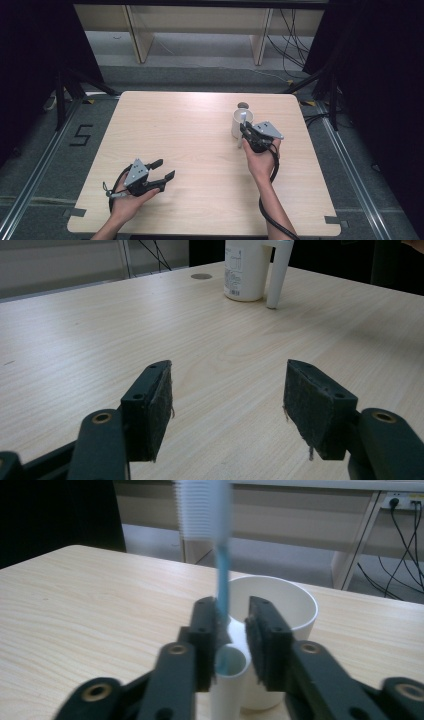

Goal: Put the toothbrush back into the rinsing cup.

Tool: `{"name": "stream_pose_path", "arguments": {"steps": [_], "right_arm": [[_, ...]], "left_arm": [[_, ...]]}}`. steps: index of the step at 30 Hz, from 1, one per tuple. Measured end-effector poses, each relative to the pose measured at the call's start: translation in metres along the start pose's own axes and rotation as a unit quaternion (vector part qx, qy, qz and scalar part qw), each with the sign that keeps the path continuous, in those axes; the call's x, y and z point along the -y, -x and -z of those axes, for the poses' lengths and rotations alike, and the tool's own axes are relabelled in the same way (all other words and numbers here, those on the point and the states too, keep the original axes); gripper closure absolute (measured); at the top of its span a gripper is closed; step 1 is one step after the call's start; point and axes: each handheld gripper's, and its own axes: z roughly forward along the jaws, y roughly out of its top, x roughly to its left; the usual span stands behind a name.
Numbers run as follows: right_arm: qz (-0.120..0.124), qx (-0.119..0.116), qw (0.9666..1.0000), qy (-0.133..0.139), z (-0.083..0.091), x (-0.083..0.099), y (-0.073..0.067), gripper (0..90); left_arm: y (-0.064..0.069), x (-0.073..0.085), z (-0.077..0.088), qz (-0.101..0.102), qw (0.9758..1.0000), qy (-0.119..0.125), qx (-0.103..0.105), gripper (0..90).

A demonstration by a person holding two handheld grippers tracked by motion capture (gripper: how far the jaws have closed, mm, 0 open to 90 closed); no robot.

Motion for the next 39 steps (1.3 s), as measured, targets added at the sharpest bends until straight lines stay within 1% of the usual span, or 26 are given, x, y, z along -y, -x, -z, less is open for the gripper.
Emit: {"name": "stream_pose_path", "arguments": {"steps": [1, 2, 3, 5, 6, 7, 8, 9, 10, 11, 12, 15, 16, 17, 18, 21, 22, 23, 25, 26, 27, 28, 29, 32, 37, 39], "right_arm": [[-0.004, 0.001, 1.0000, -0.006, 0.001, 0.001, 0.000, 64.9], [0.008, -0.005, 0.9999, -0.011, 0.001, 0.002, 0.002, 61.9], [-0.007, -0.007, 0.9998, -0.015, 0.001, 0.003, 0.000, 58.7], [0.009, -0.012, 0.9995, -0.027, 0.001, 0.005, 0.003, 52.8], [0.001, -0.008, 0.9995, -0.029, 0.002, 0.007, 0.002, 50.4], [0.014, -0.003, 0.9994, -0.032, 0.004, 0.007, 0.003, 48.2], [0.006, -0.001, 0.9995, -0.030, 0.005, 0.008, 0.001, 46.3], [0.019, -0.004, 0.9992, -0.036, 0.008, 0.007, 0.004, 45.2], [0.028, -0.005, 0.9991, -0.030, 0.009, 0.008, 0.005, 44.1], [0.020, -0.009, 0.9992, -0.033, 0.011, 0.008, 0.005, 42.9], [0.030, -0.008, 0.9987, -0.040, 0.014, 0.008, 0.006, 41.8], [0.025, -0.010, 0.9986, -0.046, 0.021, 0.010, 0.006, 41.0], [0.041, -0.016, 0.9979, -0.048, 0.023, 0.010, 0.009, 40.7], [0.037, -0.011, 0.9979, -0.053, 0.027, 0.011, 0.009, 40.5], [0.040, -0.022, 0.9976, -0.051, 0.029, 0.011, 0.011, 40.3], [0.049, -0.019, 0.9971, -0.055, 0.038, 0.015, 0.013, 40.0], [0.047, -0.019, 0.9971, -0.057, 0.042, 0.016, 0.013, 39.9], [0.049, -0.023, 0.9971, -0.054, 0.044, 0.018, 0.015, 39.8], [0.048, -0.017, 0.9971, -0.056, 0.051, 0.021, 0.017, 39.8], [0.042, -0.017, 0.9973, -0.058, 0.055, 0.023, 0.016, 39.8], [0.044, -0.014, 0.9973, -0.057, 0.059, 0.025, 0.017, 39.8], [0.044, -0.025, 0.9969, -0.060, 0.062, 0.028, 0.017, 39.7], [0.048, -0.019, 0.9968, -0.060, 0.065, 0.031, 0.017, 39.6], [0.052, -0.024, 0.9964, -0.063, 0.075, 0.039, 0.017, 39.6], [0.038, -0.022, 0.9969, -0.065, 0.090, 0.052, 0.018, 39.6], [0.039, -0.022, 0.9967, -0.067, 0.094, 0.056, 0.020, 39.6]], "left_arm": [[0.000, 0.000, -0.001, 0.001, 1.0000, 0.002, 0.001, 35.8], [0.000, 0.000, 0.000, 0.000, 1.0000, -0.001, 0.000, 35.8], [0.000, 0.001, 0.000, -0.001, 1.0000, -0.002, 0.000, 35.8], [0.000, 0.002, -0.001, 0.003, 1.0000, 0.000, 0.003, 35.8], [0.001, 0.002, -0.001, 0.004, 1.0000, -0.003, 0.001, 35.8], [0.000, 0.002, -0.002, 0.006, 1.0000, 0.002, 0.004, 35.7], [0.000, 0.003, -0.003, 0.005, 1.0000, 0.004, 0.005, 35.7], [0.000, 0.003, -0.001, 0.003, 1.0000, -0.005, 0.000, 35.7], [0.000, 0.003, -0.002, 0.005, 1.0000, -0.004, 0.000, 35.7], [0.000, 0.003, -0.002, 0.005, 1.0000, -0.005, 0.000, 35.6], [0.000, 0.003, -0.003, 0.006, 1.0000, 0.002, 0.004, 35.6], [0.000, 0.003, -0.002, 0.005, 1.0000, -0.004, -0.001, 35.4], [0.000, 0.003, -0.001, 0.006, 1.0000, -0.002, -0.001, 35.4], [-0.001, 0.003, -0.001, 0.006, 1.0000, -0.003, -0.002, 35.4], [-0.001, 0.003, -0.001, 0.006, 1.0000, -0.002, -0.002, 35.4], [-0.002, 0.003, 0.000, 0.007, 1.0000, 0.001, -0.005, 35.4], [-0.003, 0.003, -0.001, 0.007, 0.9999, 0.007, -0.004, 35.4], [-0.004, 0.003, -0.001, 0.007, 0.9999, 0.008, -0.003, 35.4], [-0.005, 0.002, 0.002, 0.007, 0.9999, 0.004, -0.010, 35.3], [-0.006, 0.002, 0.001, 0.009, 0.9999, 0.010, -0.008, 35.3], [-0.006, 0.002, 0.003, 0.009, 0.9999, 0.007, -0.011, 35.3], [-0.007, 0.002, 0.003, 0.010, 0.9998, 0.006, -0.013, 35.3], [-0.007, 0.002, 0.003, 0.014, 0.9998, 0.008, -0.013, 35.3], [-0.008, 0.002, 0.004, 0.014, 0.9998, 0.009, -0.015, 35.2], [-0.009, 0.002, 0.004, 0.014, 0.9997, 0.010, -0.018, 35.1], [-0.009, 0.002, 0.004, 0.014, 0.9997, 0.010, -0.019, 35.1]]}}
